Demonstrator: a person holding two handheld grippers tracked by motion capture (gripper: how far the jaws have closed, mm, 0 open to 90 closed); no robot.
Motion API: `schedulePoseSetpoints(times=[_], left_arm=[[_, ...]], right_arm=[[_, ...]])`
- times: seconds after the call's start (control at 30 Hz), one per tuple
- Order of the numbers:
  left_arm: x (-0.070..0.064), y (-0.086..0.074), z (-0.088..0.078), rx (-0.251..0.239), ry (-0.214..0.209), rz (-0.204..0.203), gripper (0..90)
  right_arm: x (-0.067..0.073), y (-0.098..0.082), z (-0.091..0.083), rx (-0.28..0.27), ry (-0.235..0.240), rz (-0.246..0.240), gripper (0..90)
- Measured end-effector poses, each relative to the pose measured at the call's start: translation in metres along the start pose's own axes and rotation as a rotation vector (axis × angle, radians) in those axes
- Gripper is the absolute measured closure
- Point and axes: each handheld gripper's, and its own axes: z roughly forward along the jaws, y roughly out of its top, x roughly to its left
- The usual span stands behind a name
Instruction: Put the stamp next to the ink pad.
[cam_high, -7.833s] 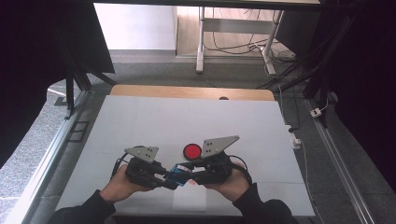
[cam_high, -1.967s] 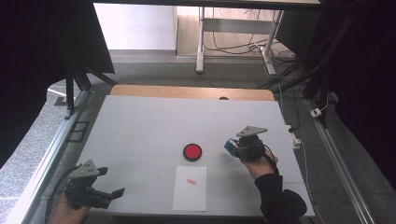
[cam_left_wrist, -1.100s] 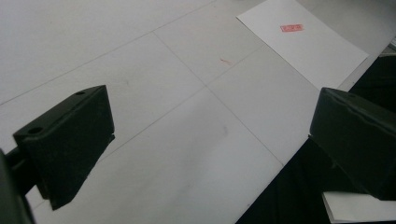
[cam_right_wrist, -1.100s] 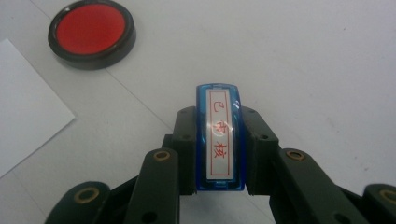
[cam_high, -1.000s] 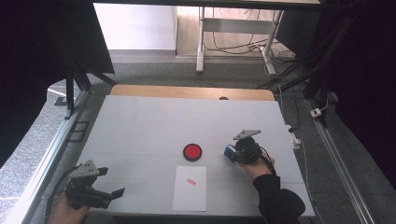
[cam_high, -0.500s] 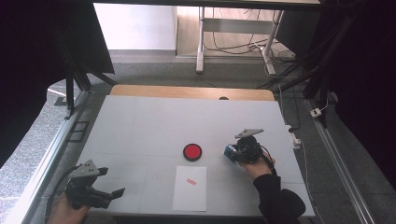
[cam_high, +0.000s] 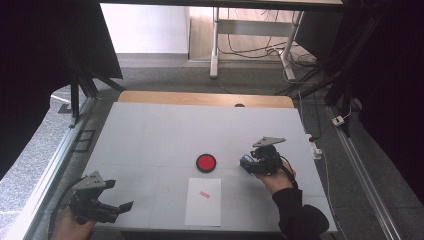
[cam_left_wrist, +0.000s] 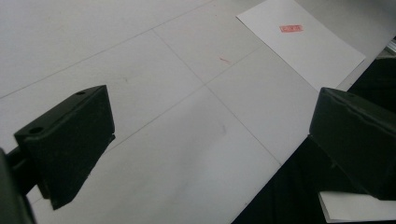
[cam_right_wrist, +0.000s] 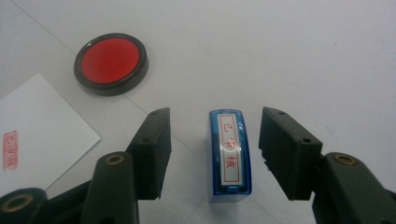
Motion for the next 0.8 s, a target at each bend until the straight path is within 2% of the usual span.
schedulePoseSetpoints(times=[0.33, 0.8], left_arm=[[0.002, -0.001, -0.002, -0.012, -0.011, -0.015, 0.1], [0.002, -0.001, -0.001, -0.009, -0.012, -0.017, 0.1]], right_arm=[[0.001, 0.0, -0.005, -0.026, 0.016, 0.033, 31.6], [0.016, 0.003, -0.016, -0.051, 0.024, 0.038, 14.1]])
